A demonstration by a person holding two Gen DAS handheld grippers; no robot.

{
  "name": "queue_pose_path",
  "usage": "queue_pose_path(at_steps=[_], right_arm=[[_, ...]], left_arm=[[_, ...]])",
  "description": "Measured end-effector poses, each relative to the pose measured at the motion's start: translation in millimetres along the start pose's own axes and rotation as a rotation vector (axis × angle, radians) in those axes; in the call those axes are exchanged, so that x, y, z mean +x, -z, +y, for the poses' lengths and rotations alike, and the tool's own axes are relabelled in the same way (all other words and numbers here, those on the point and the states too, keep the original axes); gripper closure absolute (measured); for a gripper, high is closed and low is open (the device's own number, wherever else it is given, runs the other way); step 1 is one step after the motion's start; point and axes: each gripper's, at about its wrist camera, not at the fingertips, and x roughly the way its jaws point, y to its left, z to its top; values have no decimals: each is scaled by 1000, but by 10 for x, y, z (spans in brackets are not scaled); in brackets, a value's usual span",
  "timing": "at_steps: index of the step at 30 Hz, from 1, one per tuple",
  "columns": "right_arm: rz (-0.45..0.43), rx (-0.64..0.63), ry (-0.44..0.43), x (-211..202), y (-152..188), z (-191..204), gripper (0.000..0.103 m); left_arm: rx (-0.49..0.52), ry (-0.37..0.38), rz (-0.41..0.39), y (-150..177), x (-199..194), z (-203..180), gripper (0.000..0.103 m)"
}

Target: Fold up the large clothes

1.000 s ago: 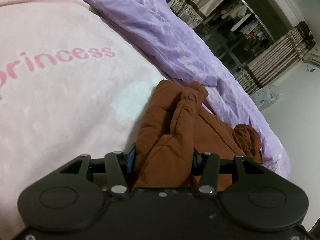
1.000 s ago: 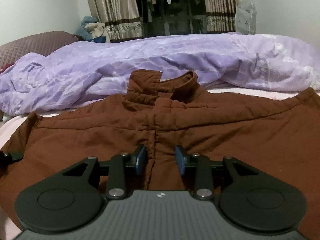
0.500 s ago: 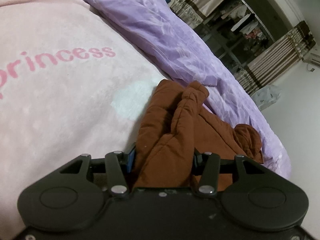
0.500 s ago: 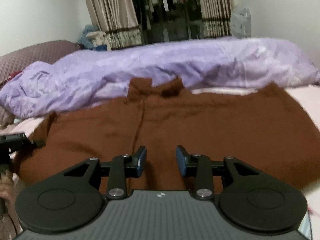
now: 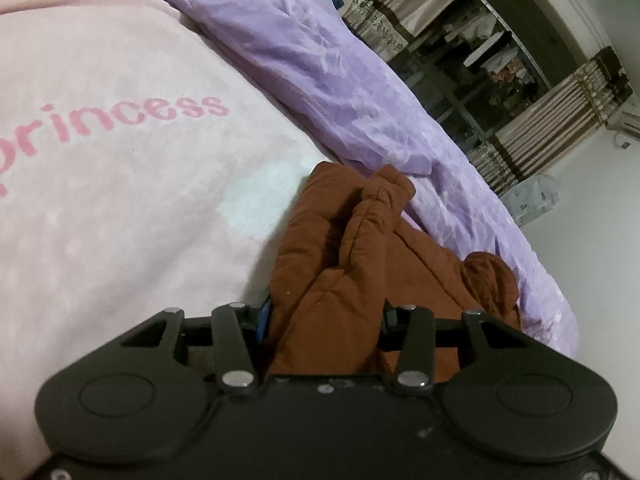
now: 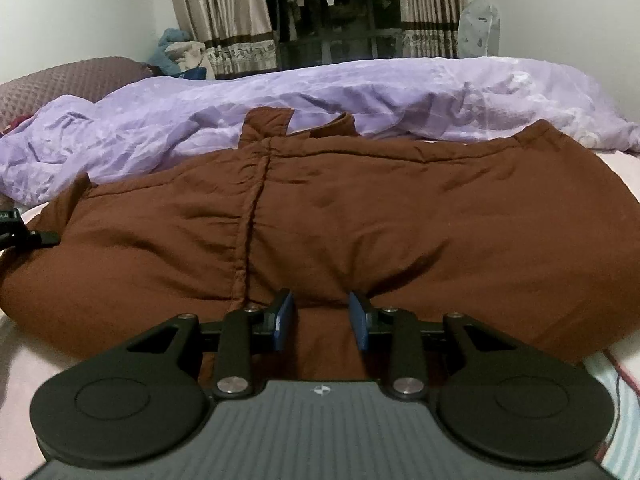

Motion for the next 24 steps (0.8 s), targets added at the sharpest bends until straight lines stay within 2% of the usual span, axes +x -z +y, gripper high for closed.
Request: queue_pose_path(at_steps=[2, 4, 6, 8, 12, 19, 24], right_arm=[[12, 5, -20, -30, -34, -29, 64], [20, 9, -59, -108, -83, -89, 63], [16, 21, -86, -221, -126, -182, 57], [-15, 30, -70, -366, -144, -291, 52], [-55, 69, -34, -612, -150, -583, 49], [-88, 147, 33, -871, -76, -1091, 48], [-110, 228, 52, -1022, -8, -1431, 47]], left_arm=[[6, 2, -8, -12, -48, -63, 65], [26, 6, -29, -25, -108, -157, 74], [53, 10, -54, -39, -178, -293, 78], [67, 32, -78, -45, -243, -429, 82], [104, 78, -104, -33, -363, -787, 84], [145, 243, -63, 99, -478, -1564, 88], [214, 409, 24, 449, -435, -2342, 90]])
